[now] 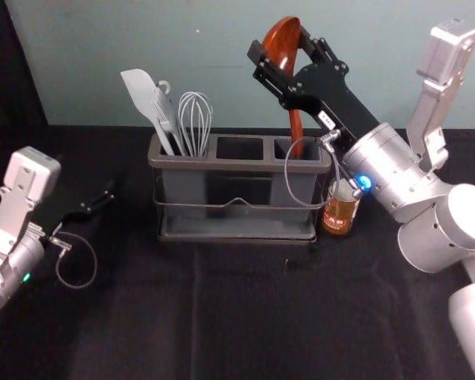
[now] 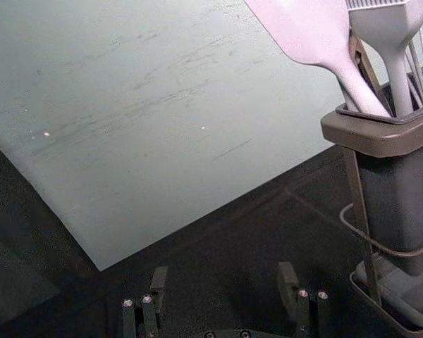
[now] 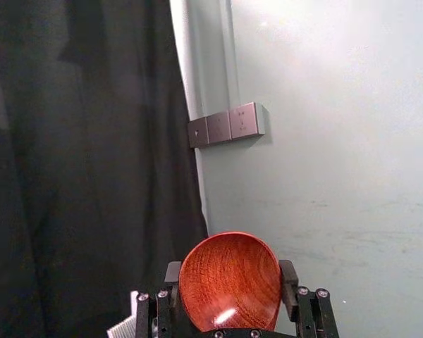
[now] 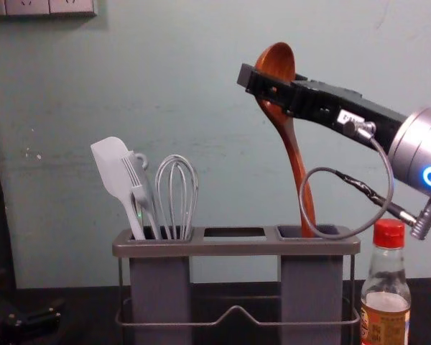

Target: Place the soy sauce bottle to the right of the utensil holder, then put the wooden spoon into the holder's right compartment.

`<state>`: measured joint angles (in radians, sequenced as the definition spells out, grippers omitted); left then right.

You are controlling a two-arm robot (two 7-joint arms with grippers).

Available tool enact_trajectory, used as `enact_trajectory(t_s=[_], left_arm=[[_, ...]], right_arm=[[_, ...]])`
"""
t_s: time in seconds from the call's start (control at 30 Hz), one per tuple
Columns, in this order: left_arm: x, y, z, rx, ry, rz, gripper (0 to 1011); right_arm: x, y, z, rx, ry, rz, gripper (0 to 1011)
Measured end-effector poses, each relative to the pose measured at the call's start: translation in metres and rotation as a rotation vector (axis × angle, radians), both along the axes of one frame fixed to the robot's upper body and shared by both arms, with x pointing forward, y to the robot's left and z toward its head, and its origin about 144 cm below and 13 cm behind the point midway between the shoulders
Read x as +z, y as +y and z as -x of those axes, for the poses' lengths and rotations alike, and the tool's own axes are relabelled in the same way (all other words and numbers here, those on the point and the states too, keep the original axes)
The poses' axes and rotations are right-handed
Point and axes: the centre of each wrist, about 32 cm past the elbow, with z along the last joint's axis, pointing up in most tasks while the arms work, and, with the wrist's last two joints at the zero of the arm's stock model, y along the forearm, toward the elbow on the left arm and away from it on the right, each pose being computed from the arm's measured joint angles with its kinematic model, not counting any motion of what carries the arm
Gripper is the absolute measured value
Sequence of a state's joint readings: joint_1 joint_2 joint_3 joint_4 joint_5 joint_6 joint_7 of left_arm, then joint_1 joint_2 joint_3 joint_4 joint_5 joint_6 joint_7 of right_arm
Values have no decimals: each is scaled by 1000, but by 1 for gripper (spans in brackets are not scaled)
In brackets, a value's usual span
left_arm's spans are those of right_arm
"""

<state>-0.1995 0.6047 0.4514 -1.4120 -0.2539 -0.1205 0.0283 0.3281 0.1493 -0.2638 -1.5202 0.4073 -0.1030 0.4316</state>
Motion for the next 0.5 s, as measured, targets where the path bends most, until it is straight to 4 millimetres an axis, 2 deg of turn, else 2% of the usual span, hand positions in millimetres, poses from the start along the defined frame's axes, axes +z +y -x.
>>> enact_trajectory(t_s=[0.5], left_arm=[[0,0,0,0,0,0,1000]], right_arm=[[-24,4,3,-72,8,-40,842]])
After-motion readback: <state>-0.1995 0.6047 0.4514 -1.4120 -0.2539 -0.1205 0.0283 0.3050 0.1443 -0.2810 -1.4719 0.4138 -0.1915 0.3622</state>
